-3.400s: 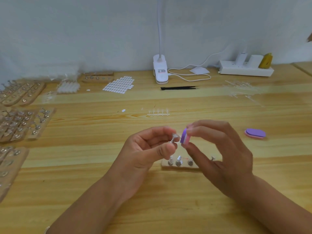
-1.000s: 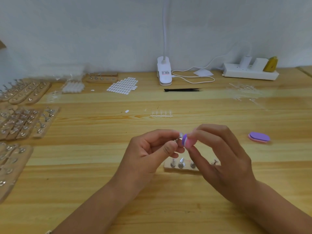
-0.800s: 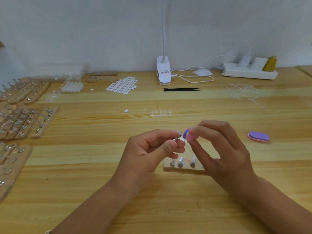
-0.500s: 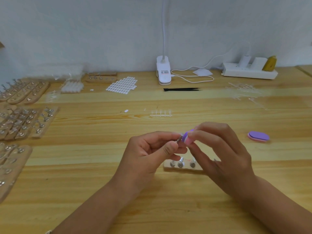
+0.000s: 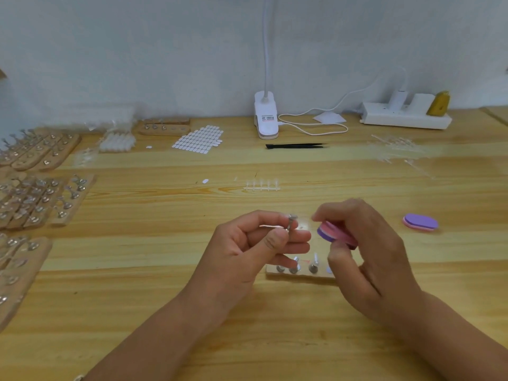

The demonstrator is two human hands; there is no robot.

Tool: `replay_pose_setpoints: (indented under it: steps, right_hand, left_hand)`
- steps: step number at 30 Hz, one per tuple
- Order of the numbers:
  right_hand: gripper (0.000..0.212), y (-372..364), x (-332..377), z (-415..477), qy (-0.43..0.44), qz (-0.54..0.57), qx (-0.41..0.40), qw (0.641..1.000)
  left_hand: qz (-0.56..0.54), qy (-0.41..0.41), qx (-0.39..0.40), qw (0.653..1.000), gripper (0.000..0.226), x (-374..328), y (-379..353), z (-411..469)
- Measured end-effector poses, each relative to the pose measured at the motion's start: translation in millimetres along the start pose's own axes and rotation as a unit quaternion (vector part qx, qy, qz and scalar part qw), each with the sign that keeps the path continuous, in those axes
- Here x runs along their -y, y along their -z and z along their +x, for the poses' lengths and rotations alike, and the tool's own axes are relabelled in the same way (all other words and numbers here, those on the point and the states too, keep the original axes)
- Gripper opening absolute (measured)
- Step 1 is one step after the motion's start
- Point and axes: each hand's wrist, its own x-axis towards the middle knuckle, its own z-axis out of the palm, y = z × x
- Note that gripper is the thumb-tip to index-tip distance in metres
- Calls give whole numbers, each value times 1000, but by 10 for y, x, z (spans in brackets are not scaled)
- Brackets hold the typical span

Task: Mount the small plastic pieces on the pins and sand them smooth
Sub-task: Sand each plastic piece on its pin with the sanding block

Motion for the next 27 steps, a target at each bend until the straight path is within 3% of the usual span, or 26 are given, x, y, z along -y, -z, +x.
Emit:
replay_pose_setpoints:
  steps: [4, 11, 14, 19, 27]
  right_hand:
    - [35, -16, 30, 5, -22, 13, 33, 999]
    - [18, -75, -39, -10, -16, -44, -1, 999]
    - [12, -56, -46, -11, -31, 1, 4, 999]
    - [11, -32, 17, 25, -78, 93, 16, 993]
    - [6, -38, 75, 31, -134, 131, 7, 982]
  left_hand:
    - [8, 7, 11, 1000, 22, -1, -2, -1]
    - [28, 11, 23, 999, 16, 5, -28, -23]
    - [59, 0, 22, 998, 17, -6, -10, -28]
    - [139, -65, 3, 988, 41, -15, -2, -42]
    - [142, -135, -15, 980, 39, -28, -17, -56]
